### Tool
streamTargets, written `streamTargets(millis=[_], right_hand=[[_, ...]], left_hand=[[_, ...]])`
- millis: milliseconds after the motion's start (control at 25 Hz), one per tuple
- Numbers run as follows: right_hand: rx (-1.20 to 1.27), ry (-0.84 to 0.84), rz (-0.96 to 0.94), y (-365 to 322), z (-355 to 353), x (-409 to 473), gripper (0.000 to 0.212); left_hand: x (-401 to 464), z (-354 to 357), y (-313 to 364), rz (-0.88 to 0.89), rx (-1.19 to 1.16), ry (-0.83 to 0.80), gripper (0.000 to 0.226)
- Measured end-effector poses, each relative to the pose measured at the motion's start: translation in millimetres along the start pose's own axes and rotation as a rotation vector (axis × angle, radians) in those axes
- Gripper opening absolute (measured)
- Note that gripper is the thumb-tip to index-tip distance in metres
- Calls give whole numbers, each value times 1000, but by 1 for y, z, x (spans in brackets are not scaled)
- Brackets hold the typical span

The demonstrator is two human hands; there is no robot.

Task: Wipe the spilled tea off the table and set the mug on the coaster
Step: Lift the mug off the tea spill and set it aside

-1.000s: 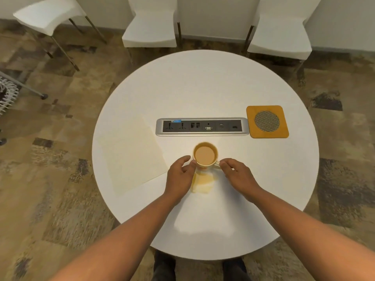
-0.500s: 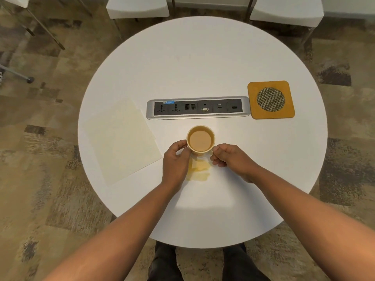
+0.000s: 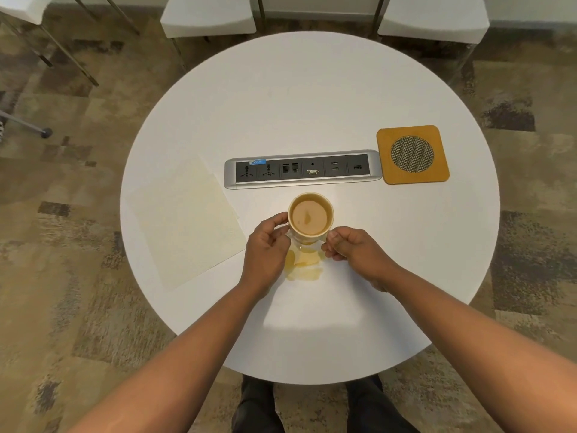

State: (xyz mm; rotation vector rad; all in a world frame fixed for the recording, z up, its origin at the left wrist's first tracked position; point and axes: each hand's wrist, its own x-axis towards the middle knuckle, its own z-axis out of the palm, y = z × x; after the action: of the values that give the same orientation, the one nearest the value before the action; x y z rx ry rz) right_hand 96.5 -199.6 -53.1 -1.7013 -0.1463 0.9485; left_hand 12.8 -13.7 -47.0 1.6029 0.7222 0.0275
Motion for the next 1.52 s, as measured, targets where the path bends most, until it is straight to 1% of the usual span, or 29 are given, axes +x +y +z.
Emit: streamTargets(millis=[200, 360, 480, 640, 840, 1120, 1400, 1520], right_hand=[[35, 38, -13, 1, -4, -15, 33], [110, 122, -8, 8, -24, -38, 31], [158, 209, 5, 17, -48, -59, 27], [203, 340, 35, 36, -90, -85, 27], [270, 464, 56, 62, -134, -103, 22], [321, 494, 98, 88, -157, -108, 24], [314, 477, 81, 93, -162, -107, 26], [264, 519, 55, 93, -159, -109, 22]], left_hand=[[-4, 6, 7, 32, -4, -33, 43], [-5, 31, 19, 34, -2, -120, 43], [-6, 65, 30, 64, 30, -208, 44], [-7, 125, 42, 93, 48, -304, 40], [-5, 191, 44, 79, 80, -398, 39], [0, 231, 32, 30, 142, -428, 32], [3, 238, 29, 41, 155, -426, 33], [2, 238, 28, 49, 163, -424, 33]])
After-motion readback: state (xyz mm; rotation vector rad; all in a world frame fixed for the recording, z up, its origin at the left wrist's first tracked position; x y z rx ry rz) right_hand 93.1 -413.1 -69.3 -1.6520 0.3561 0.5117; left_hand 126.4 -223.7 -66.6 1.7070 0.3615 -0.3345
